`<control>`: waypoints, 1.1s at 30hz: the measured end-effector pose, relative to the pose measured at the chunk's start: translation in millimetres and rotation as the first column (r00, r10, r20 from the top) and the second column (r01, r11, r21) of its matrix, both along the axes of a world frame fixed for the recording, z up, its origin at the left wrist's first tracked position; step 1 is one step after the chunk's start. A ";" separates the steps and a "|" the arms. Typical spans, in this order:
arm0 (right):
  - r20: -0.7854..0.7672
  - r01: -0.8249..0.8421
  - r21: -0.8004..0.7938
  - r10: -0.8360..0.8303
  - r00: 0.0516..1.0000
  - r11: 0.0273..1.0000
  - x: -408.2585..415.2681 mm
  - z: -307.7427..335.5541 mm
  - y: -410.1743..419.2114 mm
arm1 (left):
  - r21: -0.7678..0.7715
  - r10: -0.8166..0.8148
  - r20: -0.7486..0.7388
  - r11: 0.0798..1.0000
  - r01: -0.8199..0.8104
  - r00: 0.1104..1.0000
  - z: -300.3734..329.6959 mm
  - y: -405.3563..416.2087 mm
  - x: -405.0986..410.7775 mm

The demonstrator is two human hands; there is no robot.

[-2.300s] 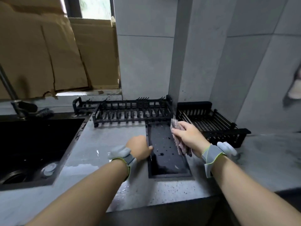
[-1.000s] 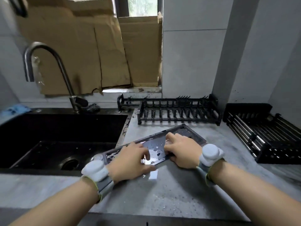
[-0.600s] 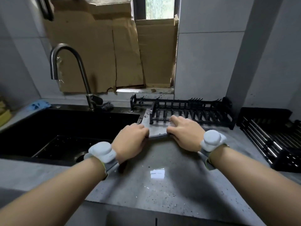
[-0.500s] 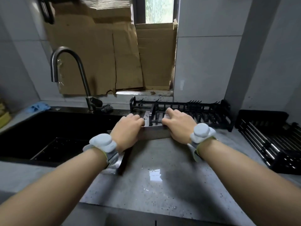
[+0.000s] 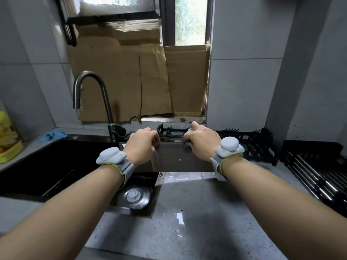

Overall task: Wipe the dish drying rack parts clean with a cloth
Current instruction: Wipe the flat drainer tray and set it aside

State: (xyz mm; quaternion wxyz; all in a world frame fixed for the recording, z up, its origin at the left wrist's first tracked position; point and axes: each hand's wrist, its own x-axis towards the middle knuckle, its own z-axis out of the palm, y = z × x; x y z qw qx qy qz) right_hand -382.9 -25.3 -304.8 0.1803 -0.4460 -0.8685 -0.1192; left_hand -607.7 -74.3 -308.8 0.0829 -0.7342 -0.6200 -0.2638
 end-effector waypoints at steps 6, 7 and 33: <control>0.001 0.022 -0.002 -0.022 1.000 1.000 10.4 -0.8 -12.0 | 0.012 -0.045 0.039 0.999 0.045 0.998 -8.6 -10.7 9.5; -0.006 0.024 -0.001 -0.024 1.000 1.000 17.0 -2.0 -15.9 | 0.022 -0.068 0.041 0.997 0.067 0.997 -11.4 -14.4 14.7; -0.347 0.036 -0.437 -0.206 0.915 0.898 121.8 -74.9 -103.4 | -0.135 -0.215 0.050 0.966 0.220 0.975 -109.6 -103.6 71.1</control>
